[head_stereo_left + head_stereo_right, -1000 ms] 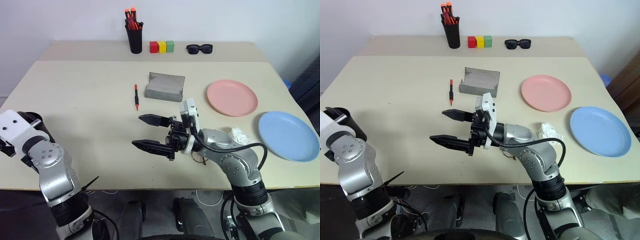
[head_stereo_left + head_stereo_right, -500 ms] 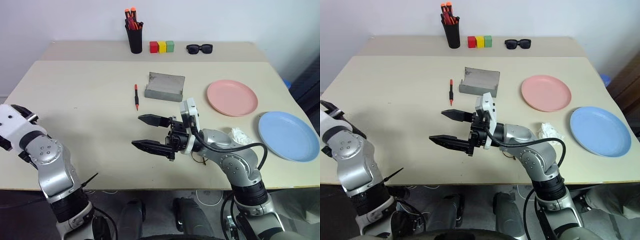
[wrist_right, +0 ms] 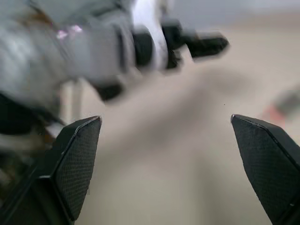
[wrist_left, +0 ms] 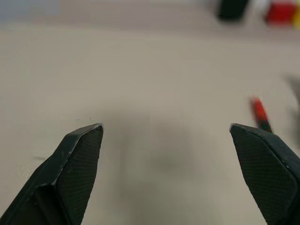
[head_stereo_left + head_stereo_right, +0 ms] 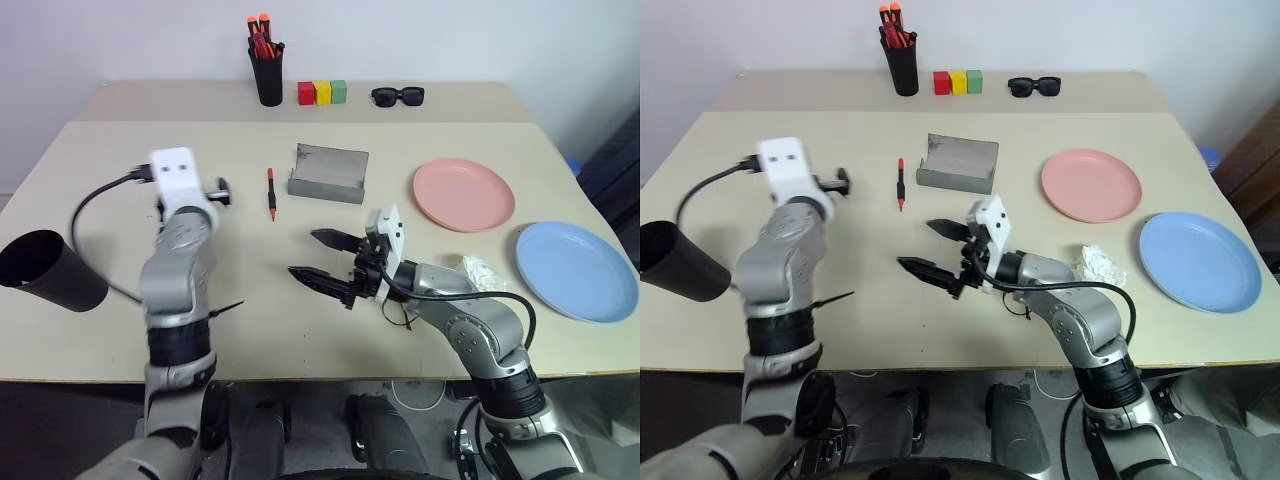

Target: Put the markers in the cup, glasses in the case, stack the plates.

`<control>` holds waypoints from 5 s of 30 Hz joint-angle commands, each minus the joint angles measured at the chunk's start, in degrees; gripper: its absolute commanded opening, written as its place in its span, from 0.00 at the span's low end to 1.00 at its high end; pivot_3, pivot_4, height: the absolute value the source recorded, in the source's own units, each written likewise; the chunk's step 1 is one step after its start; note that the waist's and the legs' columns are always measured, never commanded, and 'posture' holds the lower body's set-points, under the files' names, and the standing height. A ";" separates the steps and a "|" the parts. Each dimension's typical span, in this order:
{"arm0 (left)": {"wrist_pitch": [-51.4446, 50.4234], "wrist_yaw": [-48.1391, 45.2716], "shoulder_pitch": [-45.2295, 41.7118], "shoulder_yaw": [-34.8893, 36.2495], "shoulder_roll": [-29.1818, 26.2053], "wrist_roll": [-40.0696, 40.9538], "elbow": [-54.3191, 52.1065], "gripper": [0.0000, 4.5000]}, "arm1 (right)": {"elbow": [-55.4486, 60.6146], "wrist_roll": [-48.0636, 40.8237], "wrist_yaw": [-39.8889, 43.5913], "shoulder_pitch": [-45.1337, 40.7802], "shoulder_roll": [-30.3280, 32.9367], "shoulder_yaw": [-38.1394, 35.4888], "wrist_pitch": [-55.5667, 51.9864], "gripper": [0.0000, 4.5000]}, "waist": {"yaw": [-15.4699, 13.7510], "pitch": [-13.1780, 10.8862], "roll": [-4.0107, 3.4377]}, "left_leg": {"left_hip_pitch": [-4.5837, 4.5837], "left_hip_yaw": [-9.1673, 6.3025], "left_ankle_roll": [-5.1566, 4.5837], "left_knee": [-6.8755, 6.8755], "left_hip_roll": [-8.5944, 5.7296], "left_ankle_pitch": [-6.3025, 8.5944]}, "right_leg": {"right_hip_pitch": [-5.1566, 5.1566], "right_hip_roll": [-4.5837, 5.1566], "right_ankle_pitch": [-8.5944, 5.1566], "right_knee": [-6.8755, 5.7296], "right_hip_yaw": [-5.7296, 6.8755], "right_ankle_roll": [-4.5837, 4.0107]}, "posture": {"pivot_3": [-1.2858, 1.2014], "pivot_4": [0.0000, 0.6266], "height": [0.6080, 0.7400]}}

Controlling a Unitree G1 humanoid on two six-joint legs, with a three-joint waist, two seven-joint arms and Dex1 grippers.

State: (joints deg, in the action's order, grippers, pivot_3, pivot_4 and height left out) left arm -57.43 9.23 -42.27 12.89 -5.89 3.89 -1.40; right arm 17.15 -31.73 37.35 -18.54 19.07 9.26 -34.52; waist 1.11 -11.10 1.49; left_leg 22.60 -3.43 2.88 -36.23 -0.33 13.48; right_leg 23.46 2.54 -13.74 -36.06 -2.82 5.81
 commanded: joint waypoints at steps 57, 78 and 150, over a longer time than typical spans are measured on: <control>43.47 17.86 33.13 18.39 -2.02 -15.80 -23.74 0.01 | 6.14 -15.52 6.99 -7.41 -6.05 0.30 -7.44 1.00 | -0.30 0.02 0.00 | 0.75 0.01 0.03 -0.56 0.09 -0.03 | 0.53 -0.01 0.20 -0.10 0.04 -0.17 | 0.52 0.24 1.00; 45.09 19.58 32.43 18.68 -1.99 -13.57 -18.12 0.74 | 7.30 -15.86 5.62 -6.34 -5.46 -0.09 -7.30 1.00 | -0.30 0.04 -0.03 | 0.74 0.01 0.03 -0.56 0.10 -0.03 | 0.53 -0.01 0.21 -0.11 0.04 -0.15 | 0.52 0.24 1.00; 38.76 36.39 -16.62 24.56 -19.65 6.03 59.82 0.01 | 4.80 -14.81 4.48 -7.73 -6.76 -1.09 -5.55 1.00 | -0.23 0.04 0.01 | 0.80 -0.03 -0.03 -0.67 0.03 0.02 | 0.58 0.06 0.36 -0.20 0.10 0.09 | 0.52 0.24 1.00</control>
State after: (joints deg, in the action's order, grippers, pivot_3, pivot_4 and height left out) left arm -19.16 45.17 -58.76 37.95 -24.75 9.39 58.60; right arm 21.02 -45.95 41.52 -25.54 12.53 8.83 -40.90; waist 0.88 -11.06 1.51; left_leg 23.41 -3.46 2.85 -36.90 -0.29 13.50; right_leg 24.04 2.60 -13.38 -36.26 -2.72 5.90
